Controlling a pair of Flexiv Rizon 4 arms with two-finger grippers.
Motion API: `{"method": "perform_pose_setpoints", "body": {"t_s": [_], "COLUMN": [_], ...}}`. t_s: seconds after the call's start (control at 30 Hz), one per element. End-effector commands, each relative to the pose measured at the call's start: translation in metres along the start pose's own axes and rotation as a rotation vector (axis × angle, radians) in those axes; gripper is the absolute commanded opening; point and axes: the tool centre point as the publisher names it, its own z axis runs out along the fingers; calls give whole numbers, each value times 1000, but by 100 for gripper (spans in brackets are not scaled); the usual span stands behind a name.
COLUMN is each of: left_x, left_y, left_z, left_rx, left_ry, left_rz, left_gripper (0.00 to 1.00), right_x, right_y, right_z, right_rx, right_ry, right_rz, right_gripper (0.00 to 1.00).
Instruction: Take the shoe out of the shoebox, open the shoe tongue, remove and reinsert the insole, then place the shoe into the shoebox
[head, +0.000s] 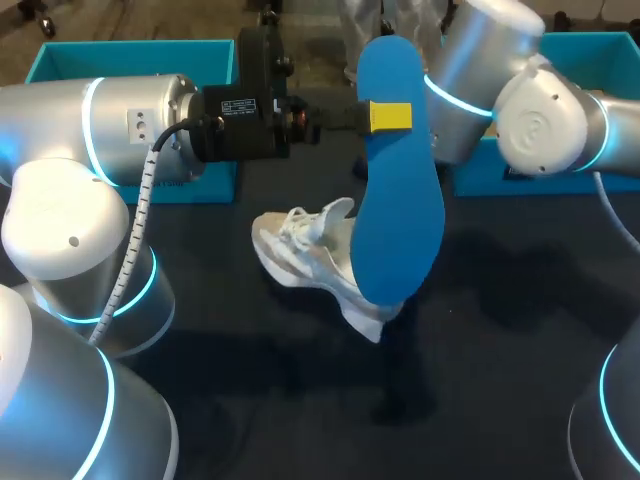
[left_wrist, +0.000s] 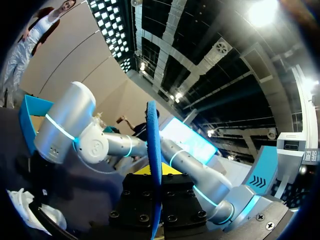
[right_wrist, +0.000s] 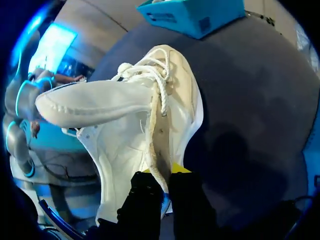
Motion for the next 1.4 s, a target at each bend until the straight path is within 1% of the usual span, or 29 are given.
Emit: {"method": "perform_pose_setpoints", "body": {"t_s": [0.03,0.1,0.2,0.23,0.7,0.73,0.8,0.83,0.87,0.93,1.0,1.1,1.13,1.27,1.3,1.4], "left_x": [-1,-1,-1,-1,-1,-1,-1,-1,-1,-1,-1,-1,-1,-1,-1,-1], "left_y": [2,2,2,2,2,2,2,2,2,2,2,2,2,2,2,2], "left_z": [1,1,1,1,1,1,1,1,1,1,1,1,1,1,1,1], "left_rx": [5,5,5,5,5,5,5,5,5,5,5,5,5,5,5,5], "left_ry": [2,2,2,2,2,2,2,2,2,2,2,2,2,2,2,2], "left_rz": [1,1,1,1,1,1,1,1,1,1,1,1,1,1,1,1], "left_gripper": [0,0,0,0,0,0,0,0,0,0,0,0,0,0,0,0], "right_x": [10,13,18,19,19,15,13,13,13,13,12,13,13,12,10,8], "right_y": [3,7,14,19,19,18,15,15,14,13,13,13,14,16,15,13], "right_z": [1,0,-3,-6,-6,-5,-2,-1,0,1,2,3,5,11,12,15], "right_rx": [-87,-115,-186,-183,-183,-232,-254,-274,-263,-283,-286,-322,-319,-350,-337,-335], "right_ry": [-41,-49,-75,-88,-88,-82,-86,-81,-94,-99,-111,-141,-159,-194,-207,-222], "right_rz": [216,257,325,289,289,381,467,471,503,524,548,599,616,613,629,643], "right_gripper": [0,0,0,0,0,0,0,0,0,0,0,0,0,0,0,0]}}
